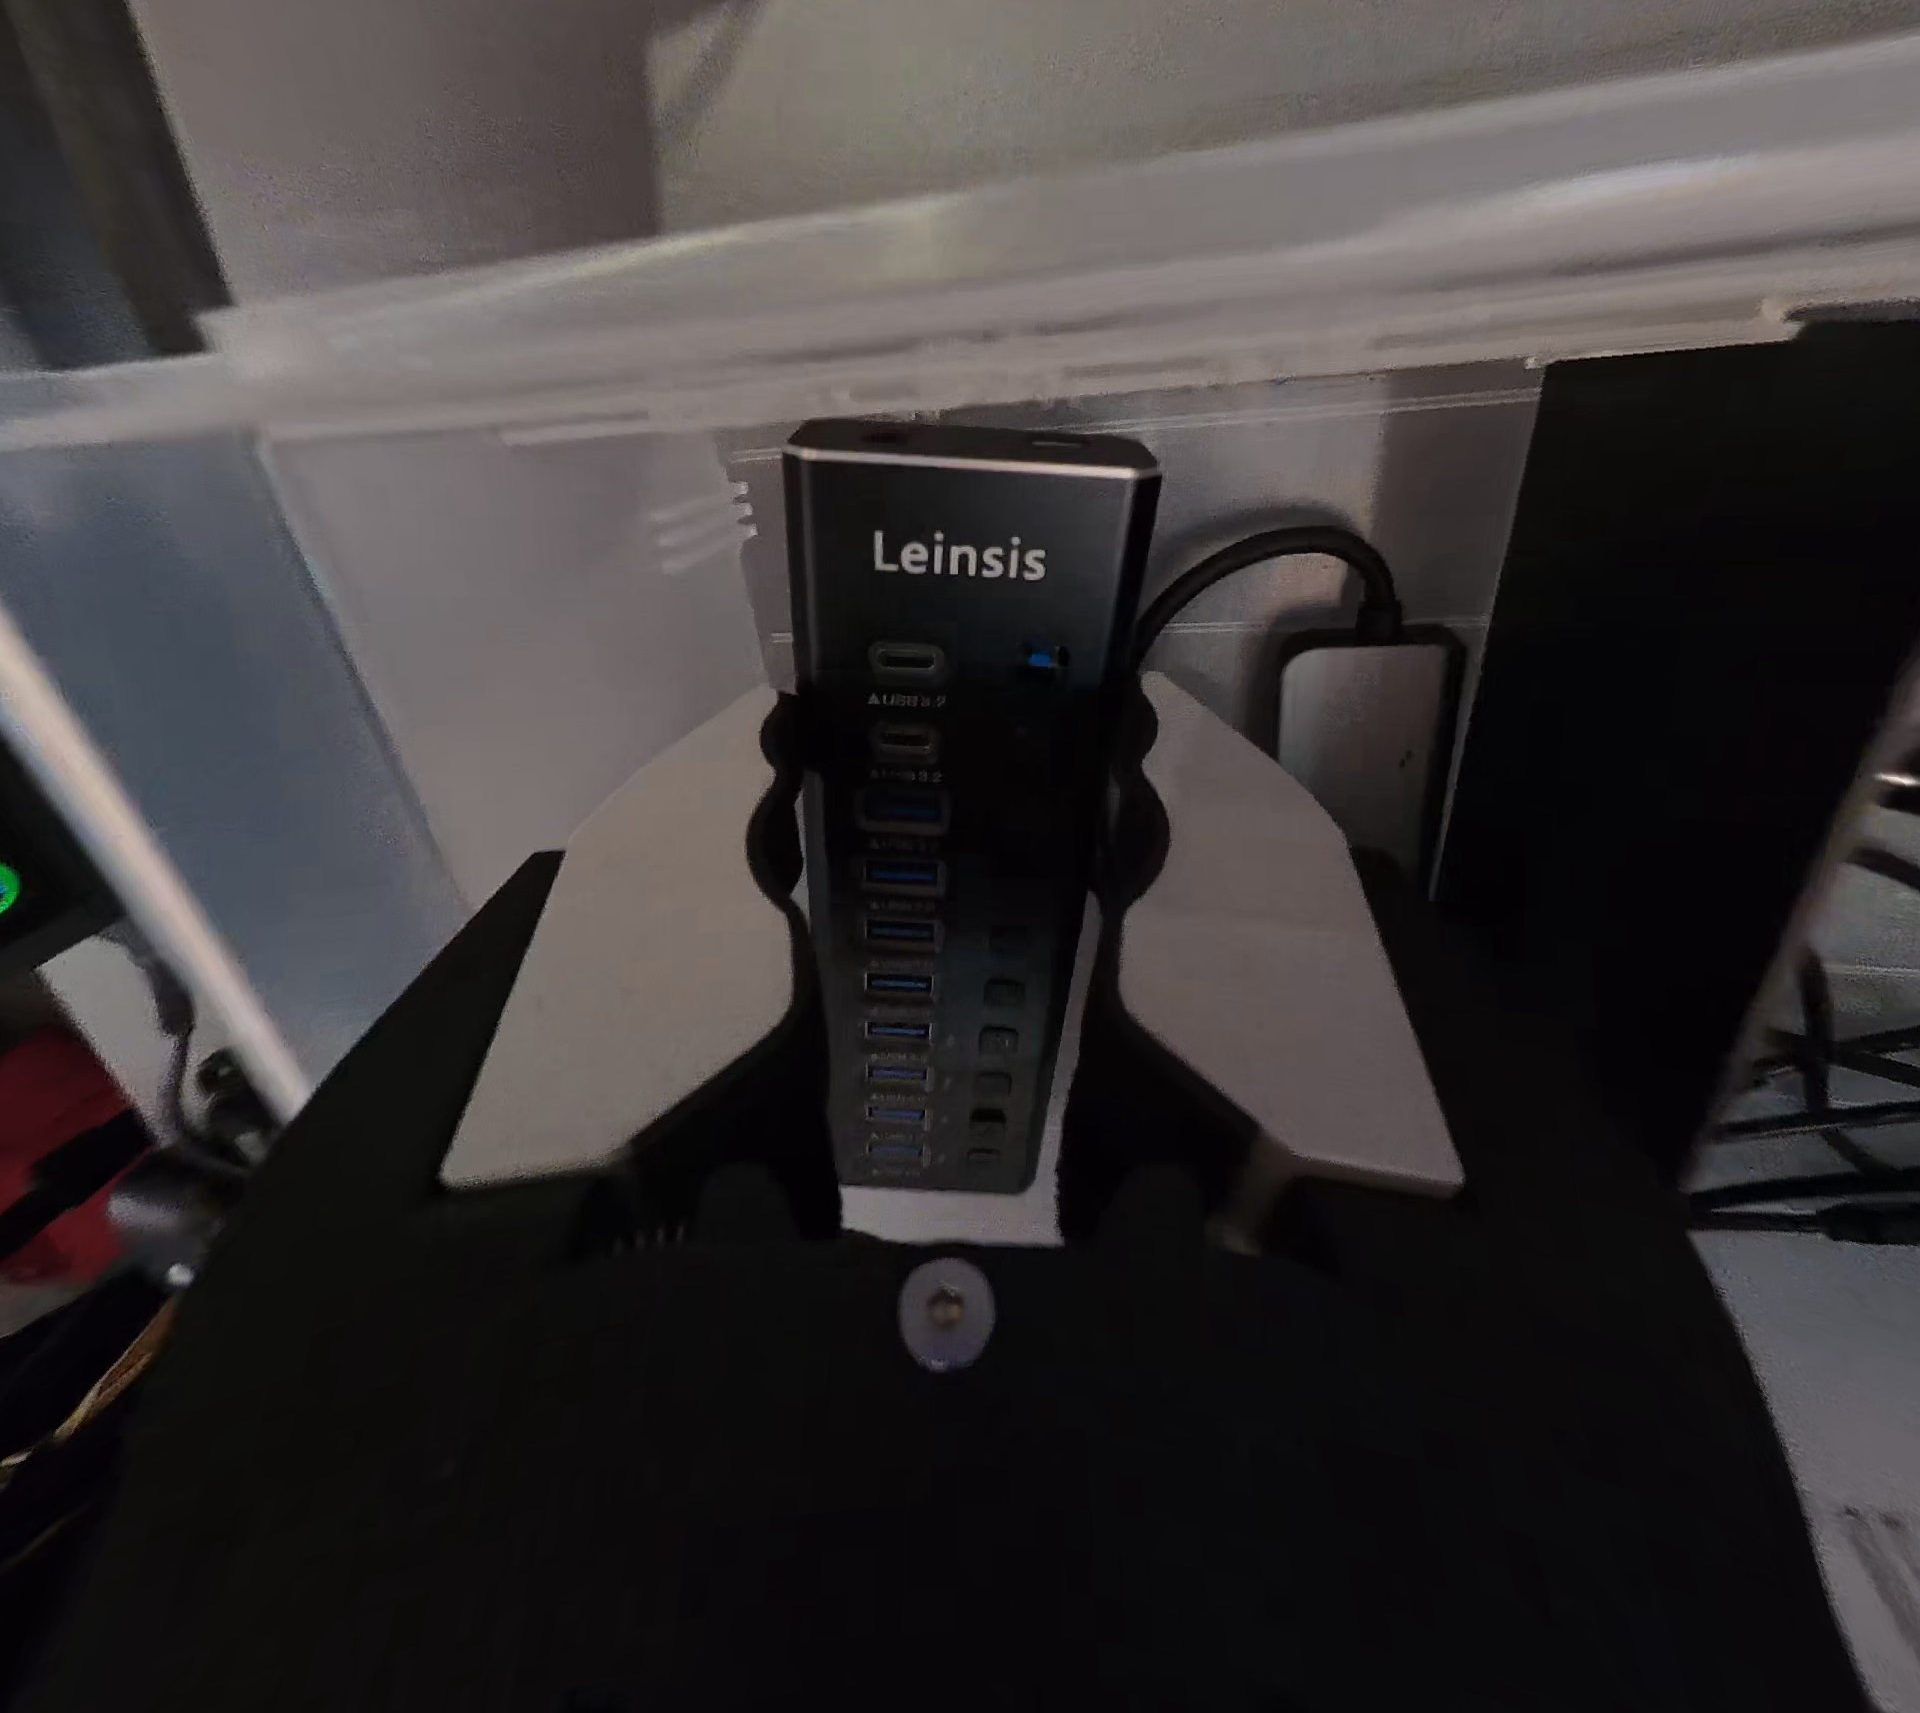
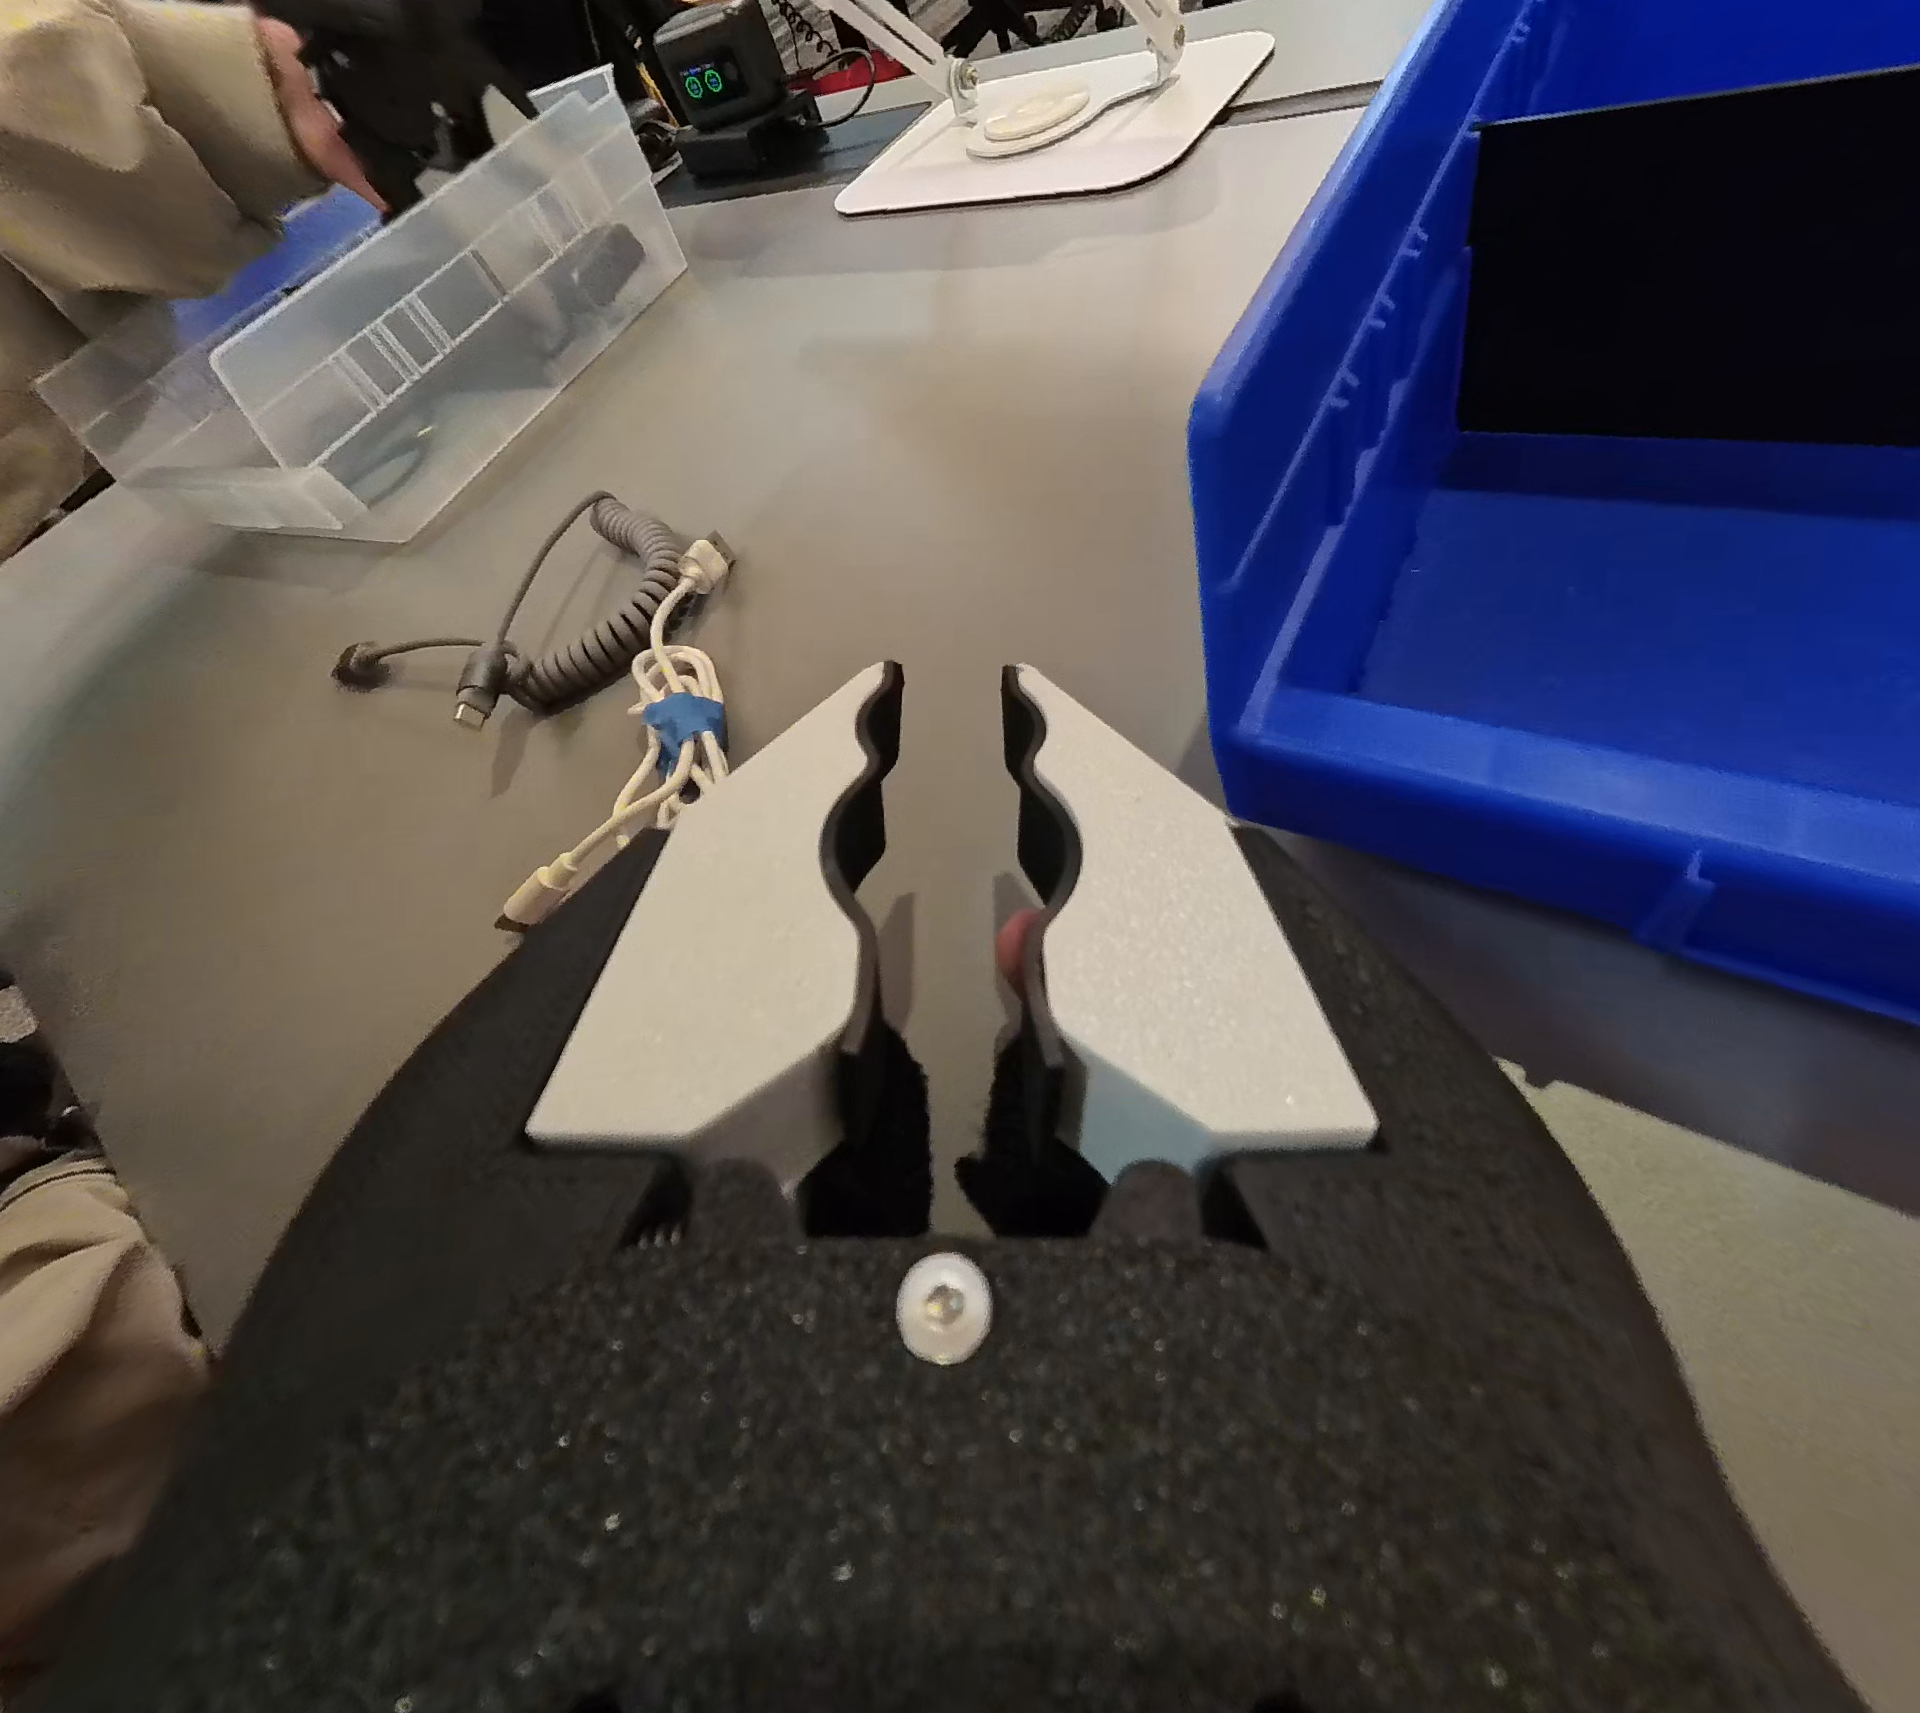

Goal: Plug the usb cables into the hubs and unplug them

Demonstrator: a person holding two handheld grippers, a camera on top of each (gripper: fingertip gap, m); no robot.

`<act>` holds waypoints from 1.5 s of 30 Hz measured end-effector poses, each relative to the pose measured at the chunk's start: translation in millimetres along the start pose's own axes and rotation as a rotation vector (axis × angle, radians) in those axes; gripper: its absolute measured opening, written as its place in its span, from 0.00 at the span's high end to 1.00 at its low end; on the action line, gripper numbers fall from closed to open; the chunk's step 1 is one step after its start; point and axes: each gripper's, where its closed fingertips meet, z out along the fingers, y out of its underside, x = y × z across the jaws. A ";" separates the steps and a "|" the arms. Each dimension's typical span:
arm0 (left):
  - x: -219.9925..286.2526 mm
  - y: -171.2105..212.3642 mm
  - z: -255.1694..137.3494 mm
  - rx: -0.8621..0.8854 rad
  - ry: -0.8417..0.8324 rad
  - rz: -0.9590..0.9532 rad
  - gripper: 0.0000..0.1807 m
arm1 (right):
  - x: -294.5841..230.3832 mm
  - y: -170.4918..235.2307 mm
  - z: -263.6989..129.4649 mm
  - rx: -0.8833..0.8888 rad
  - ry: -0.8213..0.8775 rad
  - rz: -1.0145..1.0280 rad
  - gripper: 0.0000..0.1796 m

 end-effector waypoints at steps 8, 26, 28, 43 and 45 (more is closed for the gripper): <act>-17.3 -15.0 -109.8 0.419 -0.254 -0.275 0.68 | -13.9 -9.9 1.8 0.038 -0.016 -0.064 0.90; 97.6 -208.0 -272.3 1.004 -0.306 -0.677 0.69 | -203.8 -132.0 135.6 0.155 -0.098 -0.437 0.71; 118.4 -235.1 -270.3 1.013 -0.272 -0.691 0.69 | -202.3 -138.0 136.6 0.209 -0.003 -0.466 0.74; 189.7 -233.4 -245.7 1.470 -0.107 -0.727 0.74 | -184.1 -95.5 75.9 0.122 -0.698 -0.017 0.85; 214.1 -237.2 -212.8 1.485 -0.001 -0.701 0.75 | -186.2 -96.2 66.6 0.129 -0.811 0.056 0.85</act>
